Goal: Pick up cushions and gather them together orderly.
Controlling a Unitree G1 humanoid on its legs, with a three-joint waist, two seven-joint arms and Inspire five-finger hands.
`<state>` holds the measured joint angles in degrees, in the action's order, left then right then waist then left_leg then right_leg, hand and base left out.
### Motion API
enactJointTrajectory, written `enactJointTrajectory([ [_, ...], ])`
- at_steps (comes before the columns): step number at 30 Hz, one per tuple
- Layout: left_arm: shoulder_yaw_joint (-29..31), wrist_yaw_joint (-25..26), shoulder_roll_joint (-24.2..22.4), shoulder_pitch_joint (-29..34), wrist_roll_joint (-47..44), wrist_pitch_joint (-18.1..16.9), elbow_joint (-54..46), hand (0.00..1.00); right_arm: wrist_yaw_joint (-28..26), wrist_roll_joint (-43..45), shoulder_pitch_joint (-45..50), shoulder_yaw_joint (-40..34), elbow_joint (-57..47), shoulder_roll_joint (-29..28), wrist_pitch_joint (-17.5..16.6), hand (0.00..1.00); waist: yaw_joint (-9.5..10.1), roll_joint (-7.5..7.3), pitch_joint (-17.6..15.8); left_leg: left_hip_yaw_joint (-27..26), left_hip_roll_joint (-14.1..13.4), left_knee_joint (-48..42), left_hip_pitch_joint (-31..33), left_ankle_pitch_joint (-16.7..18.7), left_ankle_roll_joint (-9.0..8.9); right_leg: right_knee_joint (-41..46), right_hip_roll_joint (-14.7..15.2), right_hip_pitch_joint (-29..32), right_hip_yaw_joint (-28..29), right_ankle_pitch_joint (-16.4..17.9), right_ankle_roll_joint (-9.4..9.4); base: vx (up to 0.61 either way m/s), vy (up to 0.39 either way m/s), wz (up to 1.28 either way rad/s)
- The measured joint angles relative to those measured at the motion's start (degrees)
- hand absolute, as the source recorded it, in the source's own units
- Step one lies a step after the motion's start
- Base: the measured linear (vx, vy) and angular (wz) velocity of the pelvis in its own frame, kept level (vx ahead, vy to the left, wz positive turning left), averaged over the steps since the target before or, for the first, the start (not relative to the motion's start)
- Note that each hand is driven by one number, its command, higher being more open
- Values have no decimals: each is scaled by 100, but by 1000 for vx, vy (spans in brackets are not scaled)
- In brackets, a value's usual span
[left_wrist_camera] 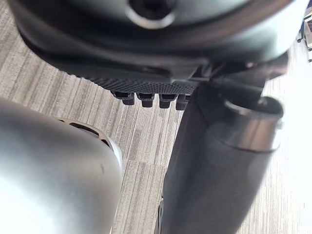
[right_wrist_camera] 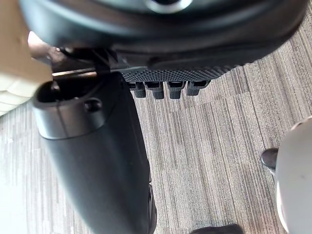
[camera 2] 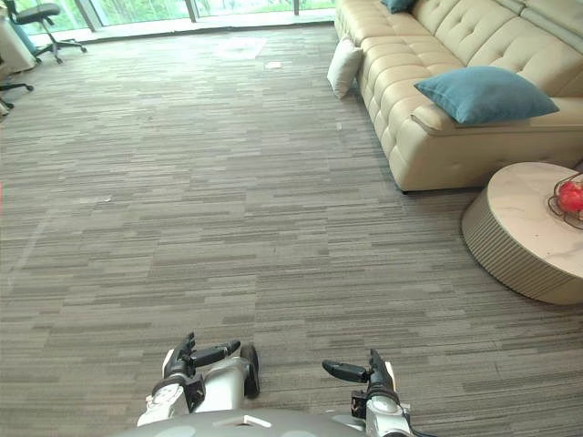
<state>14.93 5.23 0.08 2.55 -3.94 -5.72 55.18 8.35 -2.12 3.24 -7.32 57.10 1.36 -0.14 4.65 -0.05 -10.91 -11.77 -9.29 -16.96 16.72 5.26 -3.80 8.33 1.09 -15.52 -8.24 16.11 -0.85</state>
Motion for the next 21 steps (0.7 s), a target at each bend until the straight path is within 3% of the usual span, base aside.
enactJointTrajectory([
  [1, 2, -4, 56, 9, -4, -4, -1, 100, 18, -1, 53, 1, 12, -82, 13, 100, 47, -90, 105, -16, 170, -187, 4, -487, 245, 55, 215, -120, 113, 158, -191, 1355, 687, -98],
  [2, -2, 9, 148, -1, 4, 4, 10, 100, 13, -2, 93, 82, 19, -165, 12, 100, 50, -303, 207, -138, 384, -456, 2, -441, 447, 451, 510, -6, 295, 200, -259, 926, 519, -27],
  [3, -5, 11, 187, -5, 4, 17, 22, 100, -20, -4, 104, 174, 14, -188, 12, 100, 52, -368, 240, -179, 493, -539, -41, -339, 586, 780, 628, 110, 412, 197, -279, 630, 373, -4],
  [5, -30, 15, 186, -4, -6, 61, 59, 100, -38, -3, 55, 176, -15, -241, -10, 100, 57, -346, 240, -182, 607, -548, -217, -234, 730, 1024, 667, 153, 531, 118, -252, 407, 242, 8],
  [6, -43, 47, 193, -32, -3, 80, 104, 100, -46, -4, 50, 162, -19, -291, -37, 100, 51, -394, 258, -256, 758, -533, -398, 11, 744, 1432, 722, 281, 531, -286, -191, 270, 191, -16],
  [7, 35, 69, 186, -106, -29, 95, 184, 100, -95, -4, 41, 166, -32, -279, -63, 100, 82, -358, 192, -410, 822, -846, -681, 480, 897, 2697, 866, 693, 525, -317, -123, 427, 326, -47],
  [8, 78, 86, 193, -181, -50, 134, 298, 100, -133, -4, -29, 114, -132, -293, -118, 100, 53, -375, 51, -553, 942, -755, -1160, 880, 907, 4677, 1115, 1553, 585, -731, 426, 337, 300, -47],
  [9, 82, 84, 264, -235, -46, 157, 384, 100, -137, -3, -52, 77, -226, -322, -127, 100, 11, -407, -46, -535, 1050, -686, -1350, 959, 893, 5292, 1200, 1891, 611, -560, 429, 321, 227, -24],
  [10, 65, 90, 342, -245, -49, 202, 517, 100, -130, -8, -143, 61, -336, -328, -125, 100, -118, -510, -96, -521, 1107, -532, -1737, 1031, 920, 5721, 1188, 2524, 400, -175, 429, 248, 76, 18],
  [12, -136, 88, 392, -132, -44, 174, 510, 100, -68, -11, -123, 5, -347, -309, -234, 100, -185, -477, -46, -460, 1097, -154, -2141, 1060, 904, 4337, 1058, 3179, -329, -124, 308, 362, 18, 28],
  [14, -149, 56, 392, -138, -42, 178, 509, 100, -62, -9, -145, -92, -312, -297, -235, 100, -194, -471, -39, -393, 1091, 120, -2339, 1033, 850, 2669, 837, 3446, -587, -386, 67, 338, -29, 38],
  [15, -150, 73, 379, -125, -41, 197, 532, 100, -86, -10, -164, -236, -222, -229, -179, 100, -220, -437, -36, -263, 1100, 299, -2516, 1075, 737, 1504, 645, 3439, -546, -887, 16, 387, -49, 73],
  [16, -166, 69, 287, -99, -40, 205, 565, 100, -89, 65, -129, -374, -136, -144, -106, 100, -266, -286, -3, -24, 1063, 528, -2760, 1149, 606, 1201, 497, 3225, -524, -1604, 212, 625, -84, 66],
  [17, -172, 65, 241, -98, -22, 204, 578, 100, -84, 58, -112, -443, -117, -103, -99, 100, -269, -229, 17, 33, 1026, 626, -2850, 1180, 555, 1221, 451, 3202, -536, -1724, 363, 585, -89, 51],
  [19, -264, 48, 128, -49, 20, 207, 621, 100, -77, 46, -144, -529, -126, -44, -108, 100, -275, -3, 96, 204, 844, 683, -3048, 1116, 291, 1592, 342, 3207, -685, -1400, 606, 690, -149, 29],
  [21, -265, -11, 98, -50, 57, 212, 615, 100, -95, -11, -137, -508, -124, -24, -95, 100, -297, 47, 103, 476, 735, -97, -2872, 1070, 168, 1725, 318, 2986, -789, -1040, 652, 654, -190, 21],
])
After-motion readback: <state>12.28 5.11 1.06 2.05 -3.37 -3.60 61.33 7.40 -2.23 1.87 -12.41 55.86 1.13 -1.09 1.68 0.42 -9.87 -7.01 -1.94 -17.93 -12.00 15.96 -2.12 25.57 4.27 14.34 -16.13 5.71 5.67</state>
